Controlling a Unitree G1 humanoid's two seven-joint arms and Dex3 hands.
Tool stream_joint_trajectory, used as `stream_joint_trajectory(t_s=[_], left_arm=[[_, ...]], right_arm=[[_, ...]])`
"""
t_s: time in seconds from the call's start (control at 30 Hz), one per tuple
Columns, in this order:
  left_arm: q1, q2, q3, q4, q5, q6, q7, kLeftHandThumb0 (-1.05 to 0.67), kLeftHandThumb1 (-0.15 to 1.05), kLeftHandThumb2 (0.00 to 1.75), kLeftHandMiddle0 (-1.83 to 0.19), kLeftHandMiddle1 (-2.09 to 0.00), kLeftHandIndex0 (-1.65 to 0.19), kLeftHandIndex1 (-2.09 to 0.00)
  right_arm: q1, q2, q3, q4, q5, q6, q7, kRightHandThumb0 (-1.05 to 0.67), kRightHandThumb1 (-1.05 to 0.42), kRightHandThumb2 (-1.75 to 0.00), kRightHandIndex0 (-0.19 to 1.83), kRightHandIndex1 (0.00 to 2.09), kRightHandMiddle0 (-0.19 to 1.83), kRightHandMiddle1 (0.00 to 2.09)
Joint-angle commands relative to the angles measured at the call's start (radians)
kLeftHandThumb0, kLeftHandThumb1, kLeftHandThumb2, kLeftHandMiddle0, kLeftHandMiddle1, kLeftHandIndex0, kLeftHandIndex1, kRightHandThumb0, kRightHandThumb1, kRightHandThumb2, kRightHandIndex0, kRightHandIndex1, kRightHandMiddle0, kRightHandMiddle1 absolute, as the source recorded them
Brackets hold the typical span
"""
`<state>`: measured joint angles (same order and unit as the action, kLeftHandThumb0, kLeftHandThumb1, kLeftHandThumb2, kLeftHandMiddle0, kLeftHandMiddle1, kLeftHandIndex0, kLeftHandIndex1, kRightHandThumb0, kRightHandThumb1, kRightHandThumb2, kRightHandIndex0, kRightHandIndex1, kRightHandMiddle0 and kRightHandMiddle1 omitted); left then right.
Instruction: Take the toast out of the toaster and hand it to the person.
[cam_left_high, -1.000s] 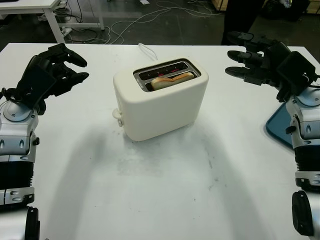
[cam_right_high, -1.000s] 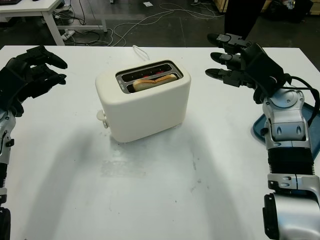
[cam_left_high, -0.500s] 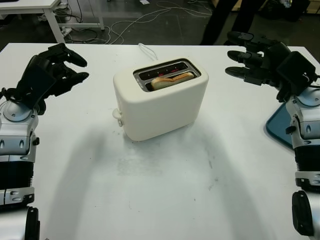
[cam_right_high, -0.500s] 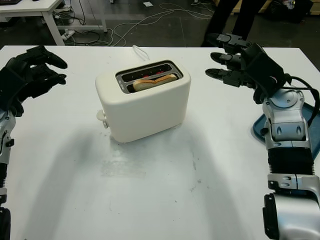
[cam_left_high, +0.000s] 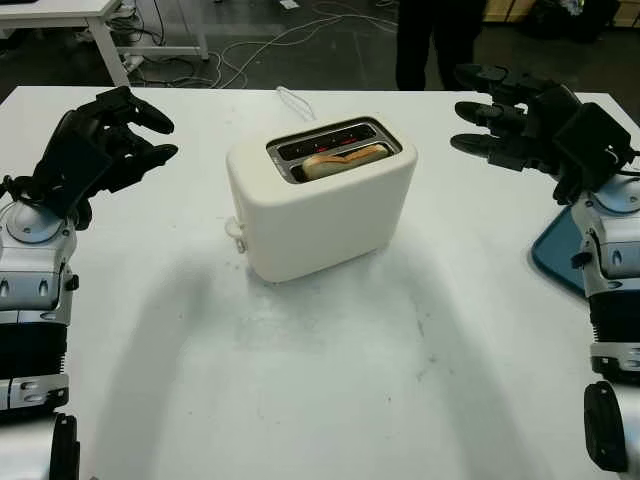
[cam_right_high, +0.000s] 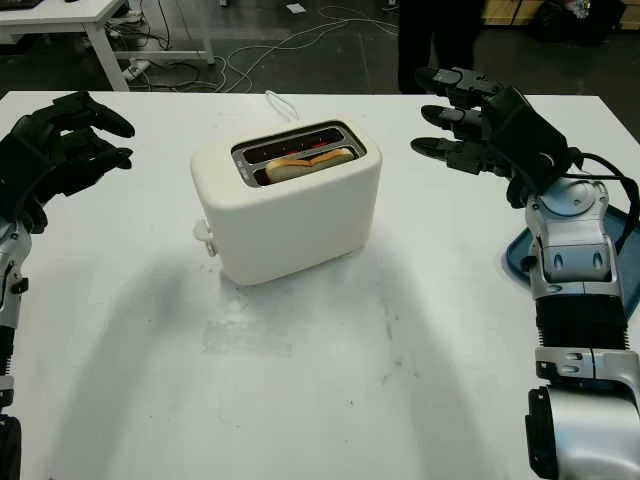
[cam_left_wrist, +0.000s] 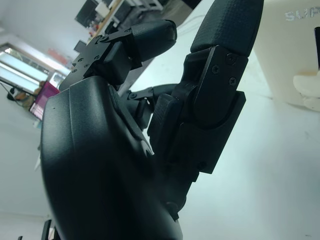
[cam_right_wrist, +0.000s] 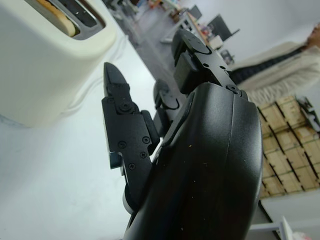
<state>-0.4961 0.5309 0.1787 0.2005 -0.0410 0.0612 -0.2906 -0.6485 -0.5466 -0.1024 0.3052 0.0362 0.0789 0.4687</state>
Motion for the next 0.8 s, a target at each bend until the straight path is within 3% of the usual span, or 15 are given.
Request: stream_joint_trajectory(t_s=[0.0,0.77], left_arm=[[0.008,-0.001,0.003,-0.006,0.005,-0.010,0.008,-1.05,0.88,0.00,-0.50,-1.40,-0.46,-1.34],[0.011,-0.005,0.006,-0.012,0.003,-0.003,0.012,-1.05,0.87,0.00,-0.51,-1.40,-0.48,-1.33]], right_arm=[[-0.008,-0.003,-0.004,0.008,0.009,-0.004,0.006,-0.12,-0.92,-0.03,0.46,0.00,0.41,0.00],[-0.007,0.000,-0.006,0.008,0.011,0.007,0.002,-0.12,-0.92,-0.02,0.45,0.00,0.40,0.00]])
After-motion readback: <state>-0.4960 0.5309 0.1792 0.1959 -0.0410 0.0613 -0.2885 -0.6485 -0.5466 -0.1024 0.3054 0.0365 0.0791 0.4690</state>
